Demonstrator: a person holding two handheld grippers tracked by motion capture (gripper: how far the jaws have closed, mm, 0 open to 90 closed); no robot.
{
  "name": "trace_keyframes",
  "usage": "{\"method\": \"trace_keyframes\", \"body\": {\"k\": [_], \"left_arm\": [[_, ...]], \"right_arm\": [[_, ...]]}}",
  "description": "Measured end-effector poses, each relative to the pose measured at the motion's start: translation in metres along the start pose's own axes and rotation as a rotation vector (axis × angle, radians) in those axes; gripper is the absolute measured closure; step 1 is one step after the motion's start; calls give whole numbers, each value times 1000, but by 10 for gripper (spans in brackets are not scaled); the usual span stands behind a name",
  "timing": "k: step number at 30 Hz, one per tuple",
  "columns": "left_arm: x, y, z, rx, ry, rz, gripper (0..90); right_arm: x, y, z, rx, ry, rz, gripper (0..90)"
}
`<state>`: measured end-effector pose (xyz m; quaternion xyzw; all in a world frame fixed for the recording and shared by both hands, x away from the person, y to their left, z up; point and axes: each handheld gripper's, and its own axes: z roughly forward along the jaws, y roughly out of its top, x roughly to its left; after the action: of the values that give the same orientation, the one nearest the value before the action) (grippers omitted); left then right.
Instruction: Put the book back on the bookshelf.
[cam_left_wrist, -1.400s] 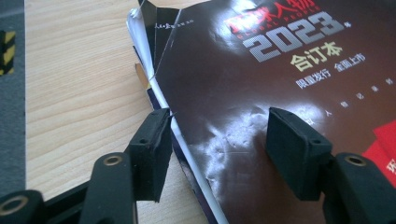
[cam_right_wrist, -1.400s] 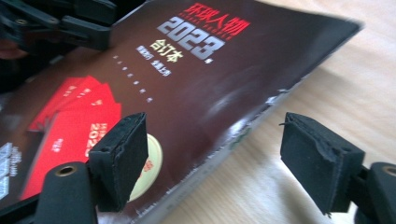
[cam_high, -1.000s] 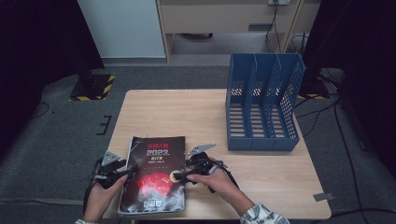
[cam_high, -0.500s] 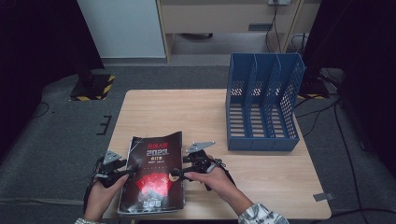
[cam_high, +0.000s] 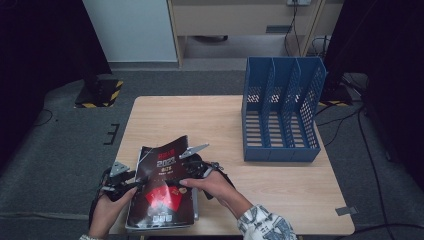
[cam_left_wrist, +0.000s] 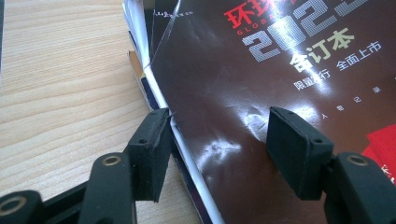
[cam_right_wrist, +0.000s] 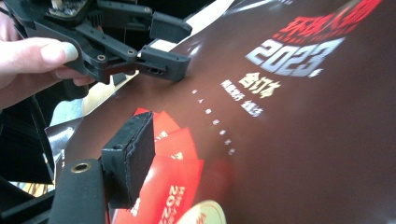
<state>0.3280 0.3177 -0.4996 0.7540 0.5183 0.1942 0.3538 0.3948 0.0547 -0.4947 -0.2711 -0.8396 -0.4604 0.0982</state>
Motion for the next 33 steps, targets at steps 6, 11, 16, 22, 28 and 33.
{"method": "trace_keyframes", "body": {"k": [6, 11, 16, 22, 28, 33], "left_arm": [[2, 0, 1, 2, -9, -9, 395], [2, 1, 1, 11, -20, -9, 368], [-1, 5, 3, 2, -30, 0, 251], [-8, 10, 4, -49, -41, 29, 164], [-18, 16, 3, -127, -108, 9, 148], [-28, 20, 6, -133, -170, 48, 151]], "right_arm": [[6, -3, 12, 30, -34, 8, 310], [9, -4, 11, 25, -103, 5, 538], [1, -8, 6, -42, -107, 78, 732], [-2, -8, -15, -118, -109, 15, 794], [-4, -20, -55, -240, -156, -78, 802], [-10, -34, -76, -319, -147, -114, 804]]}}
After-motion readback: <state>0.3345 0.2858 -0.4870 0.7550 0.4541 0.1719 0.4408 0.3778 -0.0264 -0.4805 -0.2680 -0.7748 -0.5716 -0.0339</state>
